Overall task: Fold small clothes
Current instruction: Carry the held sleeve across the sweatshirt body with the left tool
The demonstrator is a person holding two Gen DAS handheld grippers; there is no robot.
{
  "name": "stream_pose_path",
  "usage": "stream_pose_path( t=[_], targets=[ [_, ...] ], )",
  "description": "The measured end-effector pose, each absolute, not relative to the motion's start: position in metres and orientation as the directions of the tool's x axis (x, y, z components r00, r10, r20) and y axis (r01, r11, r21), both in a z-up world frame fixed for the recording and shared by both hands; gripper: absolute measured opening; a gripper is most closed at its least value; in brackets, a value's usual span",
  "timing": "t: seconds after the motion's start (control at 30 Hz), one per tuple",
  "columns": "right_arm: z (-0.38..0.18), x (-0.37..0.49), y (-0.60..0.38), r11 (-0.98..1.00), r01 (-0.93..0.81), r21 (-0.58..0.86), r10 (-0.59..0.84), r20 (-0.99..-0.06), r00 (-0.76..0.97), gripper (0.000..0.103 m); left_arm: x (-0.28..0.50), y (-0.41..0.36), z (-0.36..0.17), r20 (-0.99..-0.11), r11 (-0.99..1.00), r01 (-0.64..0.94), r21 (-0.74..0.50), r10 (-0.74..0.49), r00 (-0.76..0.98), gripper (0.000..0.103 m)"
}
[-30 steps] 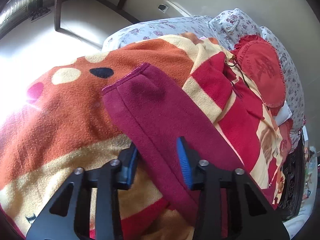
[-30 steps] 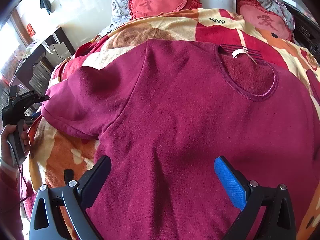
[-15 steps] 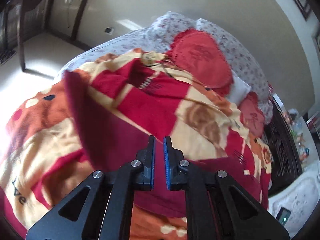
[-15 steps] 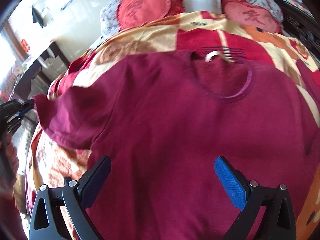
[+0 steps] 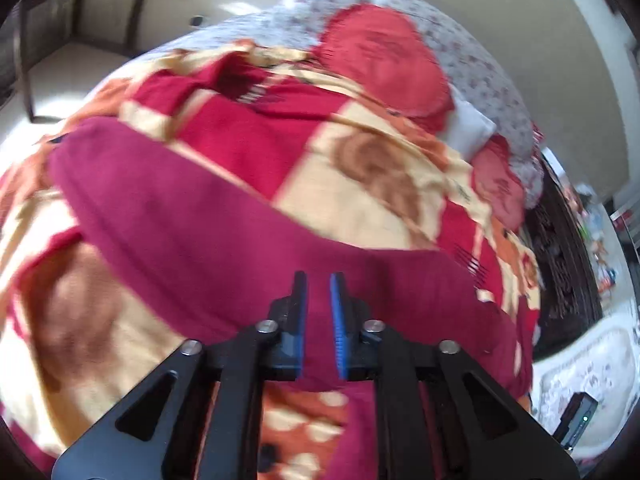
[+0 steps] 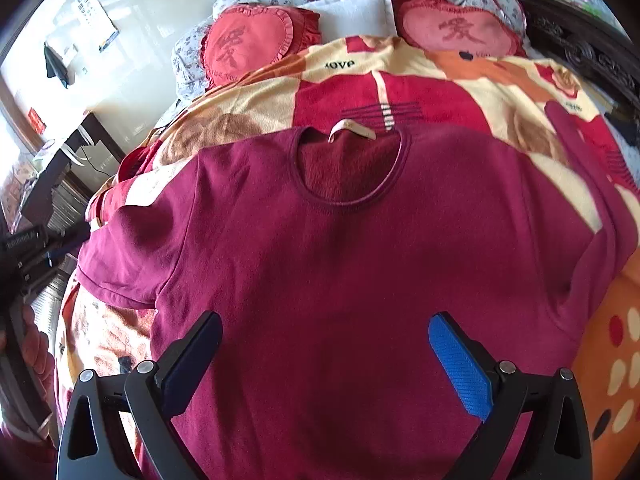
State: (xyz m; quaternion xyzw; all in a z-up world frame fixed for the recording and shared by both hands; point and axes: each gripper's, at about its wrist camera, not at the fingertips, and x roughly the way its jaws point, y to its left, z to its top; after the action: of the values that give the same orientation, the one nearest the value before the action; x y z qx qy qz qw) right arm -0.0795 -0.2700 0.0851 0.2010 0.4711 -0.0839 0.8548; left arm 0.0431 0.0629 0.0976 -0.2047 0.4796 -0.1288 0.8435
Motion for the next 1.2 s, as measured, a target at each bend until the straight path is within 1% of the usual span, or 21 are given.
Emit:
stream_pose_path(
  t=[0.03, 0.1, 0.13, 0.23, 0.33, 0.4, 0.5, 0.57, 0.6, 0.63, 0.67, 0.7, 0.73, 0.83, 0.93, 1.0, 1.07, 1.13, 1.2],
  targets=[
    [0.082, -0.078, -0.27, 0.9, 0.336, 0.278, 0.058, -0.84, 0.54, 0.102, 0.043, 0.08, 0.094, -0.759, 0.884, -0.01, -0.467, -0.395, 0.517, 0.058],
    [0.077, -0.074, -0.267, 0.891, 0.34, 0.301, 0.081, -0.843, 0.532, 0.102, 0.043, 0.121, 0.089, -0.745, 0.864, -0.099, -0.494, -0.361, 0.561, 0.077],
    [0.074, -0.071, -0.263, 0.889, 0.335, 0.311, 0.096, -0.844, 0.527, 0.102, 0.045, 0.147, 0.086, -0.737, 0.843, -0.165, -0.512, -0.332, 0.589, 0.08],
    [0.067, -0.062, -0.25, 0.897, 0.312, 0.313, 0.119, -0.85, 0.512, 0.102, 0.059, 0.191, 0.069, -0.76, 0.813, -0.269, -0.515, -0.289, 0.582, 0.08],
    [0.061, -0.054, -0.237, 0.907, 0.286, 0.31, 0.139, -0.86, 0.49, 0.102, 0.076, 0.223, 0.041, -0.774, 0.753, -0.353, -0.556, -0.313, 0.55, 0.08],
    [0.059, -0.051, -0.231, 0.912, 0.272, 0.307, 0.147, -0.864, 0.481, 0.102, 0.087, 0.229, 0.03, -0.775, 0.735, -0.366, -0.57, -0.334, 0.536, 0.08],
    [0.055, -0.048, -0.227, 0.919, 0.261, 0.294, 0.146, -0.873, 0.466, 0.102, 0.104, 0.225, 0.017, -0.757, 0.723, -0.344, -0.6, -0.374, 0.535, 0.08],
    [0.053, -0.046, -0.227, 0.921, 0.264, 0.286, 0.142, -0.878, 0.457, 0.102, 0.11, 0.221, 0.017, -0.742, 0.717, -0.332, -0.613, -0.379, 0.553, 0.08],
    [0.052, -0.045, -0.228, 0.921, 0.262, 0.288, 0.146, -0.879, 0.454, 0.102, 0.113, 0.218, 0.018, -0.734, 0.72, -0.318, -0.617, -0.383, 0.56, 0.075],
    [0.051, -0.045, -0.229, 0.921, 0.267, 0.285, 0.142, -0.88, 0.453, 0.102, 0.117, 0.215, 0.018, -0.741, 0.733, -0.31, -0.606, -0.377, 0.556, 0.059],
    [0.05, -0.045, -0.231, 0.919, 0.273, 0.284, 0.137, -0.881, 0.453, 0.102, 0.121, 0.212, 0.017, -0.756, 0.752, -0.308, -0.583, -0.362, 0.545, 0.046],
    [0.049, -0.045, -0.232, 0.917, 0.278, 0.285, 0.136, -0.882, 0.452, 0.102, 0.123, 0.21, 0.015, -0.771, 0.773, -0.303, -0.558, -0.347, 0.534, 0.018],
    [0.048, -0.045, -0.233, 0.915, 0.283, 0.288, 0.138, -0.882, 0.451, 0.102, 0.124, 0.205, 0.016, -0.778, 0.791, -0.287, -0.54, -0.339, 0.53, 0.009],
    [0.047, -0.047, -0.237, 0.91, 0.29, 0.297, 0.142, -0.88, 0.454, 0.102, 0.113, 0.189, 0.034, -0.758, 0.822, -0.229, -0.522, -0.324, 0.565, 0.007],
    [0.05, -0.051, -0.243, 0.908, 0.291, 0.301, 0.138, -0.872, 0.469, 0.102, 0.086, 0.157, 0.072, -0.697, 0.831, -0.112, -0.545, -0.375, 0.611, 0.007],
    [0.052, -0.053, -0.251, 0.904, 0.301, 0.305, 0.131, -0.865, 0.484, 0.102, 0.065, 0.12, 0.099, -0.666, 0.852, -0.002, -0.524, -0.408, 0.625, 0.007],
    [0.054, -0.056, -0.261, 0.892, 0.325, 0.315, 0.122, -0.859, 0.497, 0.102, 0.04, 0.072, 0.122, -0.623, 0.839, 0.126, -0.53, -0.485, 0.614, 0.007],
    [0.059, -0.061, -0.273, 0.879, 0.349, 0.325, 0.111, -0.851, 0.513, 0.102, 0.023, 0.028, 0.133, -0.595, 0.81, 0.223, -0.542, -0.558, 0.578, 0.007],
    [0.064, -0.066, -0.283, 0.871, 0.367, 0.328, 0.094, -0.843, 0.53, 0.102, 0.004, -0.023, 0.134, -0.595, 0.783, 0.322, -0.533, -0.617, 0.516, 0.007]
  ],
)
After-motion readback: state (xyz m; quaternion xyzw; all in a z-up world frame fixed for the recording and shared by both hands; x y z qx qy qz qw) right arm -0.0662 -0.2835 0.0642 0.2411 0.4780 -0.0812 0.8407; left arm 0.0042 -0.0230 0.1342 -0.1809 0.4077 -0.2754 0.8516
